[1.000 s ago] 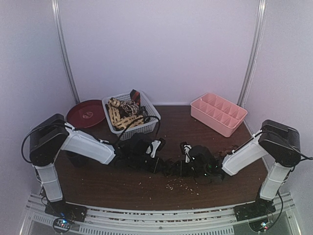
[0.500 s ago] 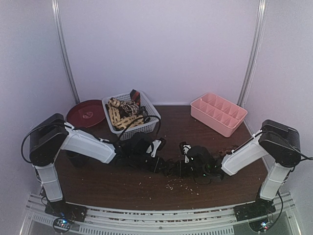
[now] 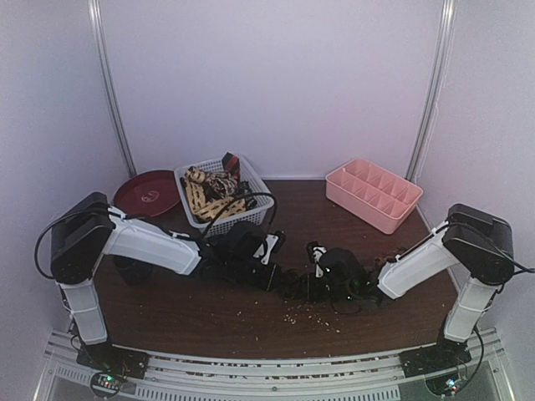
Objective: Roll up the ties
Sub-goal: Roll the tie at the center of the board.
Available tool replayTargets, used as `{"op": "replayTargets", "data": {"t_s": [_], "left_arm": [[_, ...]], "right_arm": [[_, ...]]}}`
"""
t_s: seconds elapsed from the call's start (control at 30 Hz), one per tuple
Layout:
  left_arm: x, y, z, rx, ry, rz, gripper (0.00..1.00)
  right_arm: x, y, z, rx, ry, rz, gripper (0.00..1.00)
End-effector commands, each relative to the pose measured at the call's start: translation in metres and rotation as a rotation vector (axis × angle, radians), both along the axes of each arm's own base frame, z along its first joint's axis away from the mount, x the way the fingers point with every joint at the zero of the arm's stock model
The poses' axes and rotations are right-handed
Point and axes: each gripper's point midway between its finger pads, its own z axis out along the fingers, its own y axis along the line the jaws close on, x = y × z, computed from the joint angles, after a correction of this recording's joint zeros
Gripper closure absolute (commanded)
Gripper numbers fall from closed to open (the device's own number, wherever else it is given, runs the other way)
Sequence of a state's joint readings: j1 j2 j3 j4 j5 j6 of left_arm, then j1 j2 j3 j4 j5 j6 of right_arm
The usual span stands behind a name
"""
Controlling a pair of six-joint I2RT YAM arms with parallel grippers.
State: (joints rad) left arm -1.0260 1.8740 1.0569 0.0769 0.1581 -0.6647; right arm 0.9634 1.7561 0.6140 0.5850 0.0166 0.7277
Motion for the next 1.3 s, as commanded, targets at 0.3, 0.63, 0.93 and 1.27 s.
{"op": "replayTargets", "data": {"t_s": [0.3, 0.63, 0.93, 1.27], "left_arm": [[0.001, -0.010, -0.006, 0.033, -0.009, -0.001, 0.88], [0.002, -0.011, -0.006, 0.045, -0.012, -0.008, 0.88], [0.005, -0.014, -0.003, 0.042, -0.023, -0.005, 0.87], [0.007, -0.017, -0.003, 0.036, -0.024, -0.006, 0.87]], "right_arm": [[0.002, -0.011, 0.010, -0.001, 0.008, -0.041, 0.85], [-0.001, -0.017, 0.016, 0.002, 0.040, -0.060, 0.91], [0.008, -0.048, 0.015, -0.163, 0.019, -0.145, 0.83], [0.007, -0.034, 0.033, -0.089, -0.023, -0.084, 0.82]]}}
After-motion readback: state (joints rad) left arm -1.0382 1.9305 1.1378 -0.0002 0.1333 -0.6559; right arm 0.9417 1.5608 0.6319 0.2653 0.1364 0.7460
